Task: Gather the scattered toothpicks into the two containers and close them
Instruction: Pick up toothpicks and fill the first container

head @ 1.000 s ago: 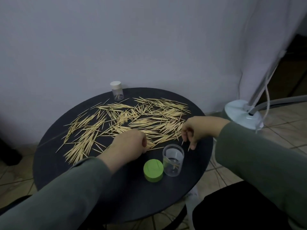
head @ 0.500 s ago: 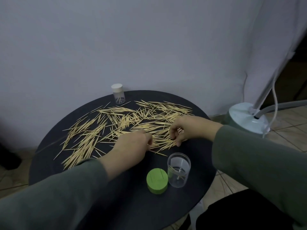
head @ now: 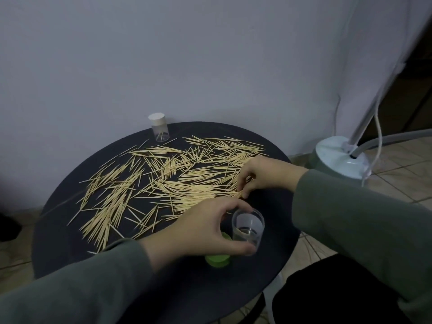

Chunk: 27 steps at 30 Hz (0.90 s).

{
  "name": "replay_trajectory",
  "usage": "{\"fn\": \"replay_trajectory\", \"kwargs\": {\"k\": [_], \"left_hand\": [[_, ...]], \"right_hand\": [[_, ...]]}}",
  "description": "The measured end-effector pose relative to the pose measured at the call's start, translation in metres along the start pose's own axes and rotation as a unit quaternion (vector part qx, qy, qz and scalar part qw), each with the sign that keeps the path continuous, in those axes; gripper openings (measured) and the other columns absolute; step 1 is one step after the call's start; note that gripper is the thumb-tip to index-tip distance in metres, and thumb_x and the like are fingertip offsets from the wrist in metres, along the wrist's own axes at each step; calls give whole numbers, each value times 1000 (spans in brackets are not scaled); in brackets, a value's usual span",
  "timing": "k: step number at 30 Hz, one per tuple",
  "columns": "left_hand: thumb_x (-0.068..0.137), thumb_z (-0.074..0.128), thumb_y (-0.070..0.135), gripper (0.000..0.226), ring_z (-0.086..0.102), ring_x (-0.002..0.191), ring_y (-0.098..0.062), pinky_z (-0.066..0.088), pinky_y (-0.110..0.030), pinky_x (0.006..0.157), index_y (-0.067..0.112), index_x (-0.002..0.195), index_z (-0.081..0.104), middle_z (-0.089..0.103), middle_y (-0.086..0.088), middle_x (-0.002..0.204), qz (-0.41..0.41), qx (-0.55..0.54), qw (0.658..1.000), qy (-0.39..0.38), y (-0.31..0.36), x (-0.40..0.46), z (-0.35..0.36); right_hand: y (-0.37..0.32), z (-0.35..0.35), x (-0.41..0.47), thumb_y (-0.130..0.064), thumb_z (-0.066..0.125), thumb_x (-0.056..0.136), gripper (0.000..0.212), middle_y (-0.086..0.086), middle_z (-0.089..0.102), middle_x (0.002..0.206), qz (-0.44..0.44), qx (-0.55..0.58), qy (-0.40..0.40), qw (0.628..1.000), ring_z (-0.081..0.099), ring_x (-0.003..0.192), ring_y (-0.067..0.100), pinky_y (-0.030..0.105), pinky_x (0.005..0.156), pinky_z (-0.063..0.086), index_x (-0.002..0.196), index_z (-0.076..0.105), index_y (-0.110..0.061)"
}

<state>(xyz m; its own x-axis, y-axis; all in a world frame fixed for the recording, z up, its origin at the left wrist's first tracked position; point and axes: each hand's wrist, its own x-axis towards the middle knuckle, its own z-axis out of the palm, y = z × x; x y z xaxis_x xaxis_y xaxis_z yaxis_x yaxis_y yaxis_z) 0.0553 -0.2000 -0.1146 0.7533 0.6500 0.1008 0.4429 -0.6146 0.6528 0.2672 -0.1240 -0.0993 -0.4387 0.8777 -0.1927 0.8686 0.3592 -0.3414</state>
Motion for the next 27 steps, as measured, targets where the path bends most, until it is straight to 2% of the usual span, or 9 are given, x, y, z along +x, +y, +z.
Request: {"fn": "replay_trajectory", "kwargs": {"k": [3,6,9,11,13,17,20,23,27], "left_hand": [[58,73,64,62,60,97,2,52,-34,84,36,112,62,64,22,103,-11,13,999,29,-4,5,1],[54,73,68,69,59,97,5,52,-33,86,37,114,62,63,25,104,-34,14,999,34,-8,10,-2],[45,79,69,87,52,108,7,46,-23,95,37,123,56,56,24,117,-39,32,999,-11,-11,15,-13],[48,88,57,89,45,107,14,39,-14,91,35,127,53,52,22,123,-46,33,998,-41,-16,16,-28],[55,88,51,83,43,108,15,37,-13,91,35,128,52,50,23,126,-63,55,995,-61,-23,16,-46],[72,76,56,60,48,116,-2,43,-30,101,37,124,55,49,20,125,-133,199,969,-55,-43,16,-53],[75,65,67,56,52,109,-5,49,-34,93,37,120,56,51,17,121,-158,264,951,-24,-46,20,-42],[79,59,69,53,54,106,-6,51,-32,87,37,121,56,53,17,119,-150,292,945,-10,-45,24,-36],[86,59,58,35,55,103,-6,52,-32,86,38,113,61,57,17,110,-158,283,946,27,-44,28,-35]], "right_hand": [[2,6,-1,-29,77,80,15,-23,61,88,-6,1,26,1000,55,95,4,26,87,45,96,75,-30],[4,10,-2,-31,73,83,17,-18,64,95,-29,-25,67,997,55,95,3,27,91,46,100,75,-28],[5,11,-1,-33,70,86,19,-18,64,97,-42,-49,87,994,52,93,-1,27,94,45,103,75,-28],[6,12,0,-35,70,86,20,-19,64,96,-50,-61,94,992,52,91,-2,29,96,43,104,75,-29],[8,12,0,-41,70,85,23,-18,66,101,-54,-77,98,991,54,96,0,34,98,40,105,73,-33],[10,10,-2,-48,66,85,27,-19,64,108,-41,-110,97,988,53,106,3,36,98,33,110,70,-37],[9,10,-2,-46,67,85,26,-18,67,111,-35,-109,102,988,55,107,4,38,101,34,109,71,-37],[9,11,0,-43,66,87,25,-16,68,111,-37,-111,108,987,57,106,5,39,101,38,110,72,-36],[7,10,3,-44,60,91,26,-15,65,115,-43,-154,103,982,55,110,8,37,100,35,114,70,-35]]}}
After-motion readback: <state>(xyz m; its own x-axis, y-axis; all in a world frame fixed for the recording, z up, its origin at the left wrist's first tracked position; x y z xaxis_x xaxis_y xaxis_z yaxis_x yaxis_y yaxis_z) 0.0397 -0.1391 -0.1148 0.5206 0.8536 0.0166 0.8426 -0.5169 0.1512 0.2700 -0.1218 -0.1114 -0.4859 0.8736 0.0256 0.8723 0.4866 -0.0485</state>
